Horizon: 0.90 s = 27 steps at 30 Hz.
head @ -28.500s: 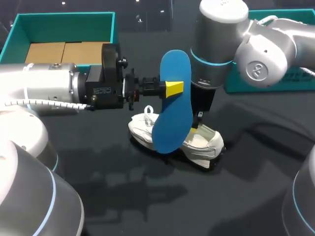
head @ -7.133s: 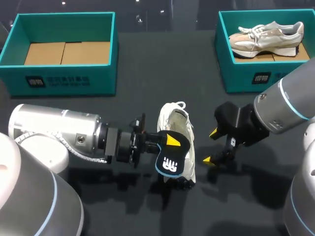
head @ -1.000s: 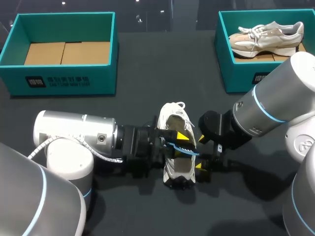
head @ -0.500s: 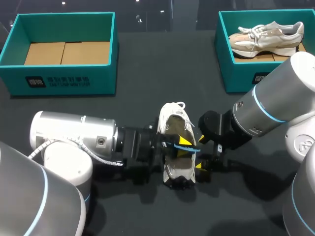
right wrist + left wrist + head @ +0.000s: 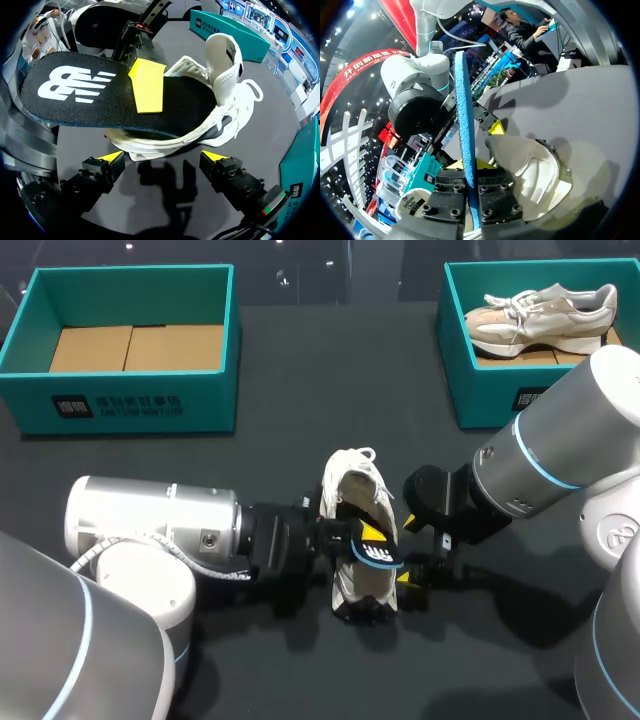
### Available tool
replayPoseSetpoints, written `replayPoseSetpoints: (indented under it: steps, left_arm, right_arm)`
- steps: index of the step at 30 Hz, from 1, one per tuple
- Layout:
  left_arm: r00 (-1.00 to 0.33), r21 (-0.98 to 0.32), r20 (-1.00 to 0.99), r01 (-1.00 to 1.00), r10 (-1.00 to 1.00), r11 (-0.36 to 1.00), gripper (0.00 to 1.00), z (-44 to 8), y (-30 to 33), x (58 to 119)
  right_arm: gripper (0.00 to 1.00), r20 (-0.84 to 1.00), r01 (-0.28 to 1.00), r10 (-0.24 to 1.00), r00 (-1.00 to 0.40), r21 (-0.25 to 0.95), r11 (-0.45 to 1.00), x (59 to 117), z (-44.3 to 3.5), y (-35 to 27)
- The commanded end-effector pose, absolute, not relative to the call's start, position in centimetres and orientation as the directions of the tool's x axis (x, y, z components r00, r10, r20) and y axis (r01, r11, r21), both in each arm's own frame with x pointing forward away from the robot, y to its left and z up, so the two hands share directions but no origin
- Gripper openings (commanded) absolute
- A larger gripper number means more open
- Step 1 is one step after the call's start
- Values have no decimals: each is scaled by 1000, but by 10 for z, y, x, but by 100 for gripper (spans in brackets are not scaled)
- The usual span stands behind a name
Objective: Take the shoe out of the shoebox, open the shoe tongue, remove and reinsert the insole, then place the shoe into the shoebox
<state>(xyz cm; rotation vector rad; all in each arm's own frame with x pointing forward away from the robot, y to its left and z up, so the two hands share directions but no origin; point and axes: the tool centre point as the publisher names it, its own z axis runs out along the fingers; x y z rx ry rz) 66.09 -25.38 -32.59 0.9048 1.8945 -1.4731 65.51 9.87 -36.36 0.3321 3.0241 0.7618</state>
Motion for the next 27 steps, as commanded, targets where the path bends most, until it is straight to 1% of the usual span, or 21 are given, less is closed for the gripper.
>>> replayPoseSetpoints:
  steps: [1,8,13,17,18,24,27]
  left_arm:
    - [-608,-583,-777,793,164,176,0,-337,-259,670]
    - [-608,-576,-777,791,163,208,0,-345,-256,682]
    - [-617,-587,-771,784,158,199,0,-342,-254,679]
    - [-618,-591,-772,784,151,188,29,-335,-253,673]
    - [-617,-591,-773,785,147,185,31,-333,-252,670]
    - [-613,-592,-777,788,139,169,40,-318,-249,657]
    - [-613,-592,-778,789,138,165,40,-313,-249,654]
  right_arm:
    - [100,43,203,208,-977,468,860,653,-364,99]
    - [100,43,203,208,-977,468,860,653,-364,99]
    - [100,43,203,208,-977,468,860,653,-364,99]
    - [100,43,203,208,-977,468,860,653,-364,99]
    - [100,43,203,208,-977,468,860,653,-364,99]
    - [100,43,203,208,-977,468,860,653,-364,99]
    - [100,43,203,208,-977,468,860,653,-364,99]
